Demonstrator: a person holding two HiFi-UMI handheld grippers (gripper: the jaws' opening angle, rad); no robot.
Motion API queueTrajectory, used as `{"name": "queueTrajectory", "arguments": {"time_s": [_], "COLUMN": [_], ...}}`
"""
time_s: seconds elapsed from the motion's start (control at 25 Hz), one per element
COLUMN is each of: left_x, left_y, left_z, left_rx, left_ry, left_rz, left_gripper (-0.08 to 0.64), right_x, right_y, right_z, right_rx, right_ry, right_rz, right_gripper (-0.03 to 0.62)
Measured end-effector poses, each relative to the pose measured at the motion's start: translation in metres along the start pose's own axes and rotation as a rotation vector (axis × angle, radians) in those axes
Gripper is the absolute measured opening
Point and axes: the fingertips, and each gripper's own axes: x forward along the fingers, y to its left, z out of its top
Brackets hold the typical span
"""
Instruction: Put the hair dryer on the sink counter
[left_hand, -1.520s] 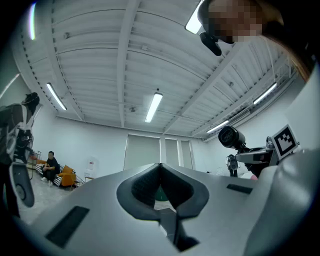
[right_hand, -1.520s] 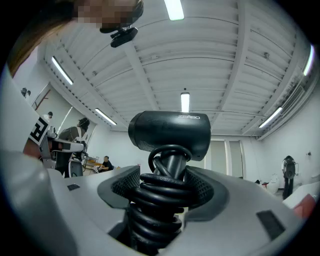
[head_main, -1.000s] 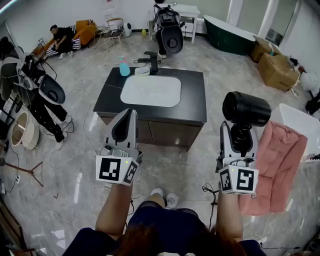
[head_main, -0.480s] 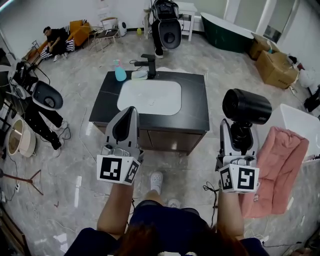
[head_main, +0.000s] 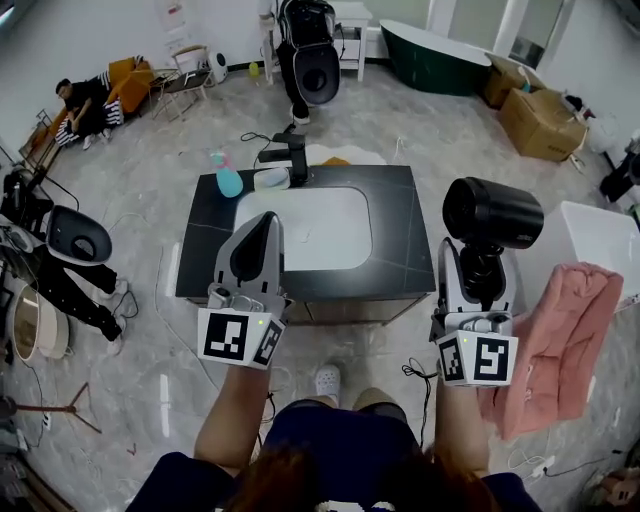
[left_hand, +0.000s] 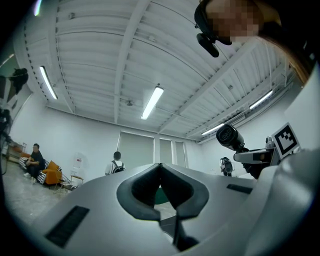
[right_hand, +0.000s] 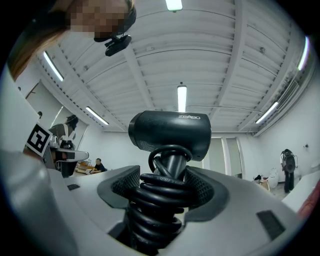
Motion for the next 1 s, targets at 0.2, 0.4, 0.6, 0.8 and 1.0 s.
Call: {"name": "queueTrajectory", "arguments": {"time_s": [0.2,0.4,0.6,0.8,1.0], "left_x": [0.037,0.076,0.115,0.178,0.237], "left_y": [0.025,0.038,0.053,0.066,0.064], "left_z": [-0.024,-0.044,-0.054,-0.065,-0.082], "left_rx": [-0.03,-0.031,-0.013,-0.006,-0.002], "left_ry": [0.029,0.045,0.039,0.033,0.027], "left_rz": [-0.026,-0.044,-0.019,0.007,0.035], "left_gripper": [0.012,0.012,0.012,0.012,0.012], "right_x": [0.037,0.077,0.124,0.195,0.254], "right_y": [0.0,-0.012,-0.027,-0.046,-0.077], "right_z": [-0.017,-0.033,-0.05,-0.063,-0.084], "right_rx": [-0.015,-0.015,-0.009,0.006,0.029], "right_ry": [0.038,0.046,0.04,0.035,0.044], "right_rz": [-0.02,-0.023,0.012,0.064,0.115], "right_gripper": [0.293,0.293,0.293,0.293,0.293]}}
